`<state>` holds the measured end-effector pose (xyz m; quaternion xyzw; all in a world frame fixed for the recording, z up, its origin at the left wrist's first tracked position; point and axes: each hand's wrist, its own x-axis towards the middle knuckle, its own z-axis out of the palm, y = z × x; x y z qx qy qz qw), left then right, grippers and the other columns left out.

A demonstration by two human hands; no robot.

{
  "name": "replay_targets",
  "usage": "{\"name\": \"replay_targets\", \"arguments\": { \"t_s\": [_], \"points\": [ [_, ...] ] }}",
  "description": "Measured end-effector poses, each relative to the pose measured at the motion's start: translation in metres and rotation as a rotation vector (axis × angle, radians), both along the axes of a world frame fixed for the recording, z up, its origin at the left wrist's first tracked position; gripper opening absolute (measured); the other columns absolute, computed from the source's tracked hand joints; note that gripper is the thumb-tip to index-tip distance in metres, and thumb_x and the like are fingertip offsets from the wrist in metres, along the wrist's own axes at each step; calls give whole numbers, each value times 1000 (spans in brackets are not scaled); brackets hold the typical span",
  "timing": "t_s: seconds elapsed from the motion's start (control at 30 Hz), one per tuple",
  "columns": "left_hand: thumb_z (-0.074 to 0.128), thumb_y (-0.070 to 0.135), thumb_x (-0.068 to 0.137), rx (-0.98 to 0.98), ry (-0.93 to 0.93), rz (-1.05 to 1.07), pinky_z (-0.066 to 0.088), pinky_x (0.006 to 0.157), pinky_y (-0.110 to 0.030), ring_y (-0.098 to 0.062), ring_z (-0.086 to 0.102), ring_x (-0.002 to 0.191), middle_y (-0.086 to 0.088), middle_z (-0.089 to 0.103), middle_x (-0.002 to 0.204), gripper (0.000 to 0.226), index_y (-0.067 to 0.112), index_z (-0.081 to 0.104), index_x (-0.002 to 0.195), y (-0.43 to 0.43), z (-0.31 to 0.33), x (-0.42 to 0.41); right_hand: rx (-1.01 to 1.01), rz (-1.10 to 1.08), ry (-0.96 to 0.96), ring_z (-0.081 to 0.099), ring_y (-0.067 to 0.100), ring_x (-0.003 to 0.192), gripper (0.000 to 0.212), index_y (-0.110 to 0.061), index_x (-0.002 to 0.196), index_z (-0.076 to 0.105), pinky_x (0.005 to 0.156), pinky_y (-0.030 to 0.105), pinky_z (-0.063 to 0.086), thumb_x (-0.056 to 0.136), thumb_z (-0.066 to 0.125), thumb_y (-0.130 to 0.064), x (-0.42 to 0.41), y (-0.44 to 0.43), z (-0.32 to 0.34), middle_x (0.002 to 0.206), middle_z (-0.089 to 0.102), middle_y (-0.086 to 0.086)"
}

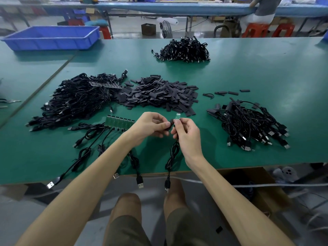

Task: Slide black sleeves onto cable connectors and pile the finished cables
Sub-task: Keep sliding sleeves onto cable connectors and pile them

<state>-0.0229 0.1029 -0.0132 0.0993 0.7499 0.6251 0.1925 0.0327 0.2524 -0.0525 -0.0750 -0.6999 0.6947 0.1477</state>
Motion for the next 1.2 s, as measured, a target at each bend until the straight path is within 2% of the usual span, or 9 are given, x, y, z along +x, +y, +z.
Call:
{"name": "replay_targets", "arguments": {
  "t_s": [0.13,0.2,0.33,0.47,0.63,0.7,0.83,1.03,1.2],
  "points": [
    [69,7,94,88,-30,13,59,65,-24,-17,69,68,-12,70,76,17,-2,61,106,-3,-2,2,-34,-18,12,61,4,64,3,-21,107,59,66,20,51,106,58,-23,0,2,-2,70,70,-7],
    [69,8,94,81,-30,-8,59,67,-24,-18,69,70,-12,71,79,17,-3,63,107,-4,-4,2,-22,2,26,61,5,64,3,-18,106,60,66,20,51,105,61,-21,0,2,-3,70,70,-6],
    [68,9,96,-38,76,-69,58,67,-22,-15,72,76,-12,75,85,18,-6,71,105,-2,-6,3,-12,30,45,63,8,65,6,-12,104,63,66,24,52,103,63,-18,-1,1,-4,71,71,-2],
    [62,10,100,-205,256,-145,51,61,-18,-1,64,63,-3,71,74,20,-2,74,89,4,-2,6,-25,31,55,61,7,64,2,-16,101,65,64,22,50,103,63,-16,-1,2,-5,70,70,-3],
    [57,10,103,-211,239,-184,58,66,-23,-1,68,67,-8,73,84,24,-9,72,99,4,-1,5,-7,41,70,60,7,63,4,-17,102,68,63,20,50,102,64,-15,-2,2,-5,67,69,-7],
    [59,11,102,-179,224,-172,59,65,-23,-6,71,70,-9,75,85,23,-8,73,100,3,-3,5,2,40,66,61,7,64,4,-18,104,68,64,20,50,102,65,-16,-1,2,-5,68,69,-6],
    [61,14,101,10,141,-98,60,67,-27,-23,76,90,-13,78,94,20,1,74,107,1,-6,3,37,22,62,62,5,66,6,-25,105,69,67,20,51,102,64,-21,0,3,-6,70,69,-6],
    [61,15,101,243,148,72,60,71,-25,-20,75,98,-7,78,104,19,7,74,111,0,-13,1,76,31,41,57,5,66,11,-31,103,72,68,28,49,104,62,-27,-1,3,-5,67,64,-11],
    [58,19,103,351,68,49,59,82,-29,-20,73,99,-12,74,117,25,5,71,120,-2,-13,0,96,51,22,47,5,59,16,-27,97,74,62,30,41,104,60,-29,0,3,-5,63,57,-14]
  ]
}}
